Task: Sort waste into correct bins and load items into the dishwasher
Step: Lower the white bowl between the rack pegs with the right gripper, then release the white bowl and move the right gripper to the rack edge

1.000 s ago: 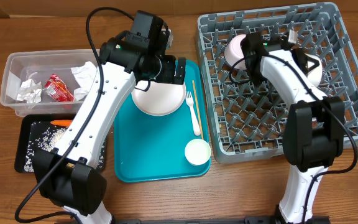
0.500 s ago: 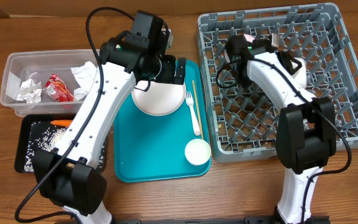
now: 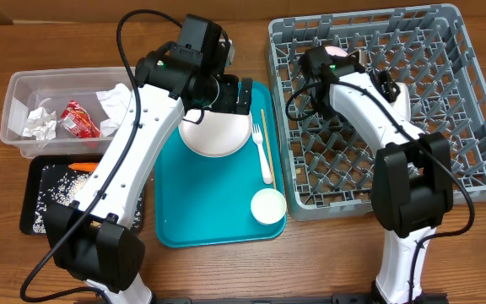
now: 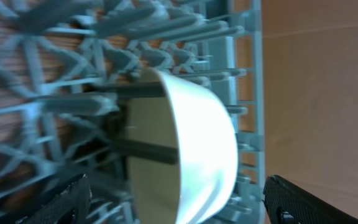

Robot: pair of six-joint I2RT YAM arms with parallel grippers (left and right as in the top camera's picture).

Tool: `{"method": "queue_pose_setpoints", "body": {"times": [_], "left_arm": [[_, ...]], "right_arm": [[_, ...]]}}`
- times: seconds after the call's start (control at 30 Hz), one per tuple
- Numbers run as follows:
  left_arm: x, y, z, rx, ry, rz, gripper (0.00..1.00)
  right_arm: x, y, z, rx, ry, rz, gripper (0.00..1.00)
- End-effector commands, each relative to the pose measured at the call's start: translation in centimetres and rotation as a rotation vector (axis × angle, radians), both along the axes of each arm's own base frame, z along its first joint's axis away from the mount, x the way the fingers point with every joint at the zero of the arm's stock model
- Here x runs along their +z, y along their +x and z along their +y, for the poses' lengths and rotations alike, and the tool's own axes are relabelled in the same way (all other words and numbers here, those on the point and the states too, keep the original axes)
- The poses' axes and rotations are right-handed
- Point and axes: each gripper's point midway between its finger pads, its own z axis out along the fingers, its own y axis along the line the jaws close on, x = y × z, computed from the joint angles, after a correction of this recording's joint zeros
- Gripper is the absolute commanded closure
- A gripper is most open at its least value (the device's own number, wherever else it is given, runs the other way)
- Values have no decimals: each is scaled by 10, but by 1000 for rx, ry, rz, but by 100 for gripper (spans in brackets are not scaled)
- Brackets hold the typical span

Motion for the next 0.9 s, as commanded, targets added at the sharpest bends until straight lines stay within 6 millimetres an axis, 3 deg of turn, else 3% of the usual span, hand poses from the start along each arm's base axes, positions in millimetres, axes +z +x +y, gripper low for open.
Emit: {"method": "queue_pose_setpoints", "body": {"times": [0.0,0.2,0.27,0.3,0.33,0.37,0.4,0.47,0.63,0.87], "left_arm": [[21,3,0,-7,-6,-57,0],[21,3,0,-7,-6,-57,0],[21,3,0,-7,-6,-57,0],[21,3,0,-7,-6,-57,0],[21,3,0,-7,-6,-57,0],[21,3,0,-7,-6,-57,0],[21,3,0,-7,-6,-57,0],[21,3,0,-7,-6,-57,0],[21,3,0,-7,-6,-57,0],[21,3,0,-7,-6,-57,0]], "right_arm": [[25,-2,18,13,199,-86,8],[78,-3,21,17,502,-237,10],[100,-4,18,20,652,-292,15],[108,-6,15,18,710,-314,22],[114,-7,11,14,750,-331,39],[119,-9,5,5,786,-349,62],[123,-10,-4,-15,824,-370,76],[125,-12,-21,-66,888,-402,96],[105,-17,-56,-174,1113,-405,96],[69,-16,-54,-223,1241,-334,96]]}}
